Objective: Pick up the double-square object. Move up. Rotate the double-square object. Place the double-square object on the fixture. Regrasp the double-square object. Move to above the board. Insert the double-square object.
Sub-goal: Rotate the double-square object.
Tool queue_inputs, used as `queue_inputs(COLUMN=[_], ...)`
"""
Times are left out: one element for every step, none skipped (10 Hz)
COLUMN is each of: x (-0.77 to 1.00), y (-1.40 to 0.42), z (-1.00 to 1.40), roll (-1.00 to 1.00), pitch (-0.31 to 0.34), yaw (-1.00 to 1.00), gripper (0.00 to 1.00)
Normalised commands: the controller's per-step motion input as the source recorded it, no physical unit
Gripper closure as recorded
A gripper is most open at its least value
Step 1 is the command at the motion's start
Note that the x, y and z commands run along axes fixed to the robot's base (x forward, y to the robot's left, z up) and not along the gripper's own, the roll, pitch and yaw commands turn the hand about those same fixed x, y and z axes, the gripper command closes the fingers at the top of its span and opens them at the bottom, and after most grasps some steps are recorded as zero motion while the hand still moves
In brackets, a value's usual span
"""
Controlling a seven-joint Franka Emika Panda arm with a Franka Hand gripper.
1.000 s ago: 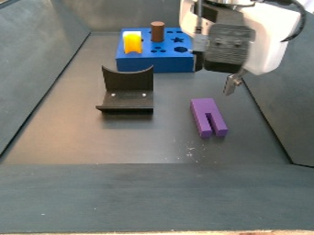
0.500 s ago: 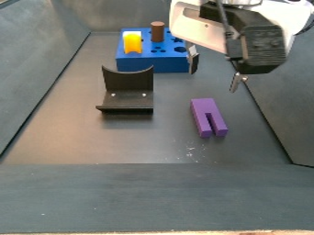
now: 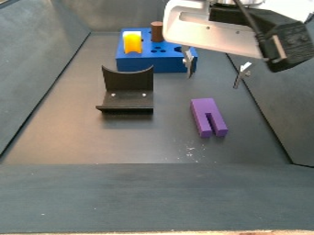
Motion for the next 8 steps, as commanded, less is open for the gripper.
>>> queue_inputs(x=[0.03, 0.03, 0.03, 0.03, 0.03, 0.00, 0.00, 0.02], y=[0.00, 0.00, 0.00, 0.00, 0.00, 0.00, 0.00, 0.00], z=[-0.05, -0.05, -0.05, -0.05, -0.05, -1.00, -1.00, -1.00], roll=[0.01, 0.01, 0.01, 0.01, 0.01, 0.00, 0.00, -0.01], pitch=[0.001, 0.001, 0.001, 0.001, 0.001, 0.000, -0.007, -0.031], yaw=[1.00, 1.00, 0.76, 0.45, 0.34, 0.00, -0.05, -0.05], gripper=[0.00, 0.00, 0.00, 0.00, 0.00, 0.00, 0.00, 0.00])
